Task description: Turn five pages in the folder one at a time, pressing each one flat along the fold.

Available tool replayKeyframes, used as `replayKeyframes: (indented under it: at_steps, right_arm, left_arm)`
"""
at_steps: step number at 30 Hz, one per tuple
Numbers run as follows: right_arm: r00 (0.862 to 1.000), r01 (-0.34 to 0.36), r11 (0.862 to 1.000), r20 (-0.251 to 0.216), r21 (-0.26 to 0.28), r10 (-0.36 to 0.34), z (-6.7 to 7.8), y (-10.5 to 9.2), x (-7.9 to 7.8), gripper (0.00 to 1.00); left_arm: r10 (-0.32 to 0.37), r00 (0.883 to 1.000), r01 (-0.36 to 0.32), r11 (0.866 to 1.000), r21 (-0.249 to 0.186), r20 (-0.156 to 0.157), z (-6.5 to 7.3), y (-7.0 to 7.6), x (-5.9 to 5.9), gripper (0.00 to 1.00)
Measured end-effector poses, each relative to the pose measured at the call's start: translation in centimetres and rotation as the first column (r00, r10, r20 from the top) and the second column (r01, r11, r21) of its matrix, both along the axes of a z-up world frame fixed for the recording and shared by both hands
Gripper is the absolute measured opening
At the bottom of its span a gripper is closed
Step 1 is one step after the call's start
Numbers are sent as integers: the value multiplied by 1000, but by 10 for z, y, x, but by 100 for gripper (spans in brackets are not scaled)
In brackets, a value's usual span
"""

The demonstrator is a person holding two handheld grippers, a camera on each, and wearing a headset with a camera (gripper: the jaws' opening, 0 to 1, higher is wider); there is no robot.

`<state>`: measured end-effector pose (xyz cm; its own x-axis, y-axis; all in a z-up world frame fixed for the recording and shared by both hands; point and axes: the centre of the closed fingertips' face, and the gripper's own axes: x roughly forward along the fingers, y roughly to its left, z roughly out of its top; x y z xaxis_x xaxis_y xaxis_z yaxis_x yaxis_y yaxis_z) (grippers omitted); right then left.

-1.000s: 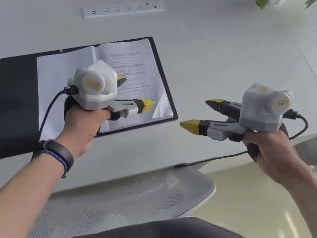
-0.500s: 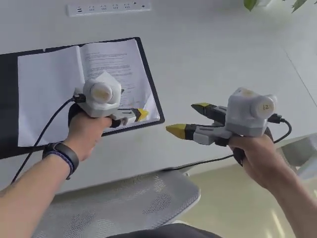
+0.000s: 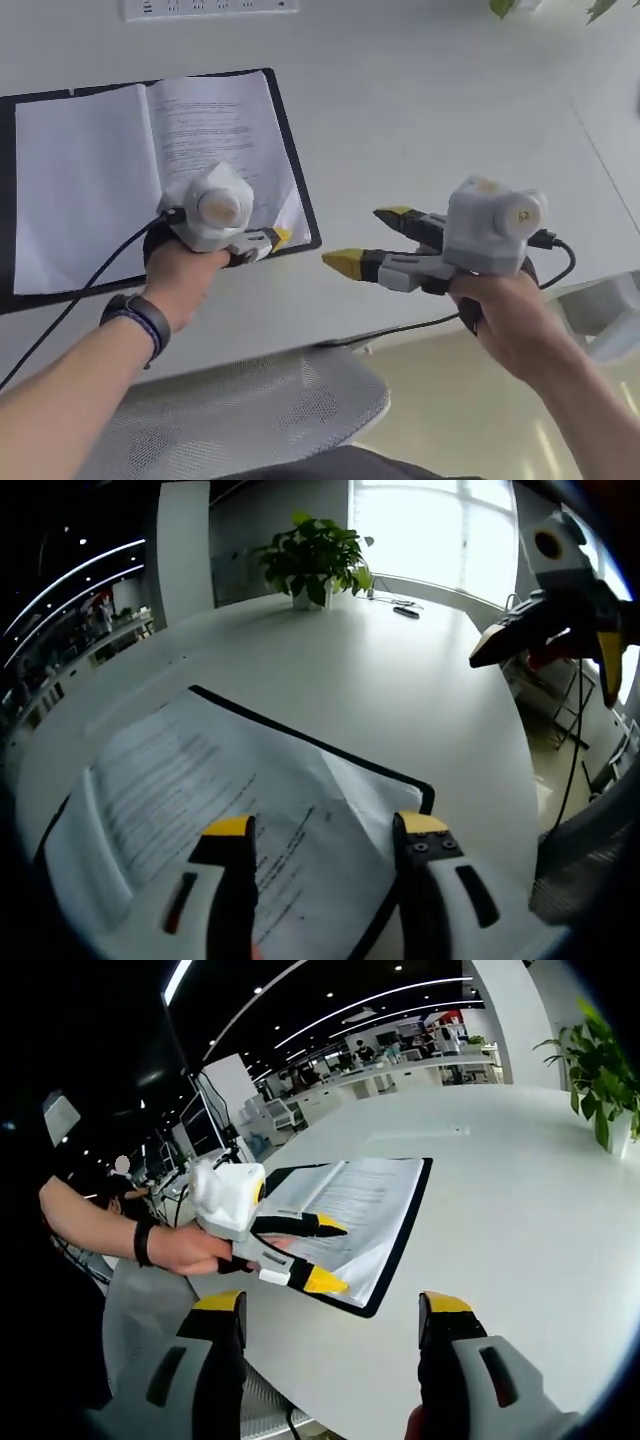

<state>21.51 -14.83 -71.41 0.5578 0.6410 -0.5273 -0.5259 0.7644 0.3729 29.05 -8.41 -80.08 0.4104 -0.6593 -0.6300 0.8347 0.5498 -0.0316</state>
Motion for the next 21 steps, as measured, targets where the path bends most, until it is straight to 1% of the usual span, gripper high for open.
replayKeyframes:
  at_steps: [3,6,10,12,13,17,21]
  right_arm:
    - [1000,-6,1000,3,1,6,1,0,2,69]
    - [1000,-8,1000,-1,-1,8,-2,-1,4,69]
    - [1000,-18,1000,-4,-2,18,-5,-1,5,69]
    - [1000,-21,1000,-6,-1,21,-6,0,4,69]
    - [1000,-21,1000,-7,-1,21,-7,0,4,69]
    - [1000,-24,1000,-11,4,24,-10,1,5,69]
    - [999,-32,999,-11,13,32,-14,4,10,69]
  left_arm:
    - [-2,1000,2,1000,0,8,-1,1,3,55]
    - [-5,1000,5,1000,-2,15,-1,1,3,54]
    - [-3,1000,3,1000,-12,11,0,3,6,51]
    - [-1,1000,1,1000,-16,3,0,3,7,50]
    - [-3,1000,3,1000,-16,1,-1,3,9,50]
    - [-2,1000,2,1000,-22,-7,0,3,8,49]
    - [1,1000,-2,1000,-28,-15,1,4,8,48]
